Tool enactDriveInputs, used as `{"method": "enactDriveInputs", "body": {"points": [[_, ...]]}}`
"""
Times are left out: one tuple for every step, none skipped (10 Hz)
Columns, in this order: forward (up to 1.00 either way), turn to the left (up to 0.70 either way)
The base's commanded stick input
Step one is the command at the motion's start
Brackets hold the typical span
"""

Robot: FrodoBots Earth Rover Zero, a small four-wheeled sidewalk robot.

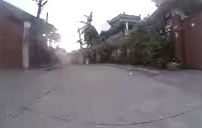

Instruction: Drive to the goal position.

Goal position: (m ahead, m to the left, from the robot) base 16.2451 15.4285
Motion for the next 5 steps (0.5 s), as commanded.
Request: {"method": "enactDriveInputs", "body": {"points": [[1.0,-0.22],[1.0,-0.1],[1.0,0.0],[1.0,0.0],[1.0,0.0]]}}
